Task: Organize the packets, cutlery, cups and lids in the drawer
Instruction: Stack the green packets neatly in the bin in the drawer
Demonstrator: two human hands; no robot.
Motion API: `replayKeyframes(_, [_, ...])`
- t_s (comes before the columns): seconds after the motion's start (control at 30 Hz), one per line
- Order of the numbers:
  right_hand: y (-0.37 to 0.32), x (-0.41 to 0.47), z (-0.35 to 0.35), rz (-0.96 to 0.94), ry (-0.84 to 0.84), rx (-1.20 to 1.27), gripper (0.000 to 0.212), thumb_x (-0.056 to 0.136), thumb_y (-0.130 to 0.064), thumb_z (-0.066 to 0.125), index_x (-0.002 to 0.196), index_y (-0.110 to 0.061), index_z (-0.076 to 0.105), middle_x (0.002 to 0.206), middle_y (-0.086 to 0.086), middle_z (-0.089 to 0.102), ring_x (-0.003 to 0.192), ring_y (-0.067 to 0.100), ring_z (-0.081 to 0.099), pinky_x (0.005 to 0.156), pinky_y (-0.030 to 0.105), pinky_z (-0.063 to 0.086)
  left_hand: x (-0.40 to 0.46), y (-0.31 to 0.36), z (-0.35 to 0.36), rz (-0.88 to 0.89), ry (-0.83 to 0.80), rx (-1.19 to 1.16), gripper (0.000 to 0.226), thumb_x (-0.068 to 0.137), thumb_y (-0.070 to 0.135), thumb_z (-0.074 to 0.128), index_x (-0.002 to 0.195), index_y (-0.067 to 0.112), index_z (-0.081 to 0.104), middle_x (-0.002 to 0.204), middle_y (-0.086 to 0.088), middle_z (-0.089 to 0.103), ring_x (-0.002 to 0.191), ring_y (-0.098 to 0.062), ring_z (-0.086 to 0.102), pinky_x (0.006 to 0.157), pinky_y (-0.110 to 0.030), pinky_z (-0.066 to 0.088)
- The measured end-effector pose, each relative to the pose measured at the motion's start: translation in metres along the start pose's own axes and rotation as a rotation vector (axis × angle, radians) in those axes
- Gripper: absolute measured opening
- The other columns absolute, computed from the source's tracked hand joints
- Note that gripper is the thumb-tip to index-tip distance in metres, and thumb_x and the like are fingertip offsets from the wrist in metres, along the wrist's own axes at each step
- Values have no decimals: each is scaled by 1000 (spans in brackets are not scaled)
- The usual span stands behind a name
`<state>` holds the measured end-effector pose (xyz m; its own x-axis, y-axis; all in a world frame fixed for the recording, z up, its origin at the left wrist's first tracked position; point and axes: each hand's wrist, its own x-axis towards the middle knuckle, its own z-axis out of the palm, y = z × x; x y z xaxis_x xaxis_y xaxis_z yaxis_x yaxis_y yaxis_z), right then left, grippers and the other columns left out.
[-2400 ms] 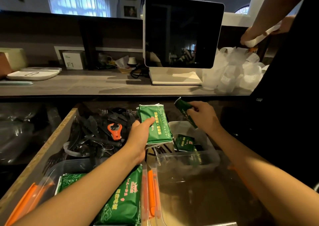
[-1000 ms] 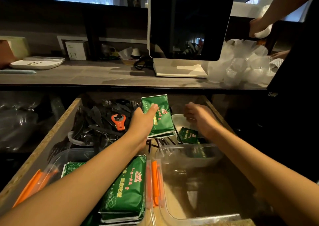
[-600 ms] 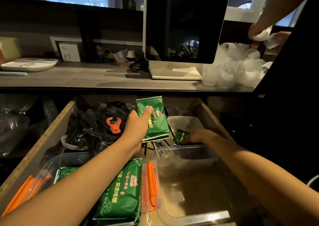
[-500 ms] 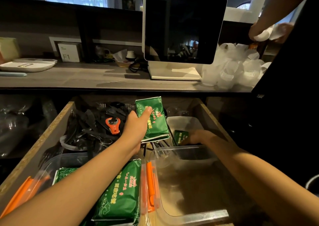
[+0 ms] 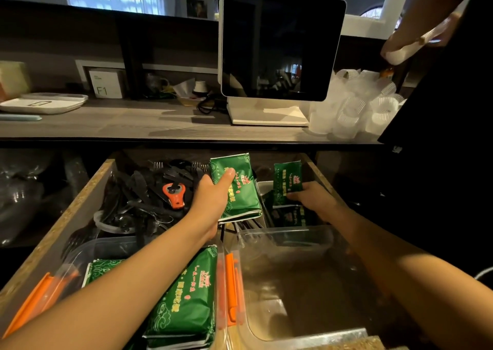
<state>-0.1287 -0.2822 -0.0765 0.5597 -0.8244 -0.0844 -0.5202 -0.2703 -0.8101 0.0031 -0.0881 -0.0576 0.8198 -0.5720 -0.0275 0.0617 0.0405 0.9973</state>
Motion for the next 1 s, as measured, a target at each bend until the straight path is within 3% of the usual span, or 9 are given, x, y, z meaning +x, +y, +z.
replayKeyframes(0.2, [-13, -5, -16, -140, 210, 229, 21, 87, -10, 70, 107, -2, 70, 104, 15, 71, 92, 28, 69, 84, 41, 56, -1, 0, 0, -2, 19, -2, 42, 96, 43, 62, 125, 13, 57, 122, -4, 65, 115, -22, 61, 107, -46, 45])
replayKeyframes(0.3, [-29, -18, -24, -196, 265, 486, 18, 90, -7, 65, 107, -3, 69, 96, 12, 72, 86, 26, 70, 69, 33, 57, -2, -2, 0, 3, 27, -3, 48, 95, 46, 62, 128, 12, 55, 124, -4, 63, 118, -23, 59, 107, -47, 45])
replayKeyframes(0.4, [-44, -32, -33, -219, 162, 781, 16, 92, -7, 60, 106, -3, 67, 93, 11, 72, 80, 22, 71, 65, 31, 58, -1, -5, 0, -2, 22, -2, 63, 92, 52, 62, 137, 10, 49, 135, -7, 58, 125, -25, 54, 110, -49, 42])
replayKeyframes(0.5, [-52, -48, -30, -205, -20, 941, 25, 90, -12, 61, 112, -2, 66, 101, 16, 71, 89, 30, 69, 81, 40, 58, -5, -1, 0, -22, 20, 16, 70, 95, 51, 60, 147, 9, 41, 147, -9, 49, 136, -27, 45, 115, -48, 35])
replayKeyframes(0.63, [-60, -67, -20, -182, -189, 983, 18, 95, -13, 51, 94, -5, 67, 70, 6, 70, 61, 19, 65, 54, 21, 55, -5, -1, 1, -67, -21, 7, 74, 102, 45, 51, 158, 9, 19, 162, -8, 26, 149, -27, 26, 116, -41, 25])
replayKeyframes(0.7, [-63, -70, -15, -168, -230, 995, 26, 94, -13, 50, 79, -6, 70, 57, 4, 64, 44, 14, 60, 42, 17, 48, -5, 1, 1, -98, -21, -21, 60, 102, 41, 48, 152, 11, 32, 153, -6, 38, 140, -27, 37, 104, -37, 31])
replayKeyframes(0.77, [-64, -73, -6, -135, -304, 970, 26, 92, -12, 51, 81, -5, 73, 62, 8, 68, 48, 17, 63, 47, 21, 53, -9, 5, 1, -86, -10, -50, 58, 100, 47, 49, 147, 13, 43, 151, -4, 44, 135, -24, 43, 102, -34, 32])
replayKeyframes(0.9, [-61, -76, 14, -36, -327, 798, 15, 93, -10, 54, 96, -3, 67, 69, 9, 69, 52, 19, 66, 50, 23, 53, -12, 3, 5, -113, -135, -91, 121, 57, 98, 53, 155, 29, 35, 163, 4, 29, 148, -20, 31, 121, -48, 23])
replayKeyframes(1.0, [-59, -75, 20, -54, -324, 782, 19, 94, -9, 55, 107, -1, 67, 82, 11, 72, 64, 21, 69, 57, 26, 56, -18, 3, 9, -131, -162, -51, 96, 89, 68, 56, 160, 16, 16, 166, -2, 18, 151, -23, 21, 118, -41, 22])
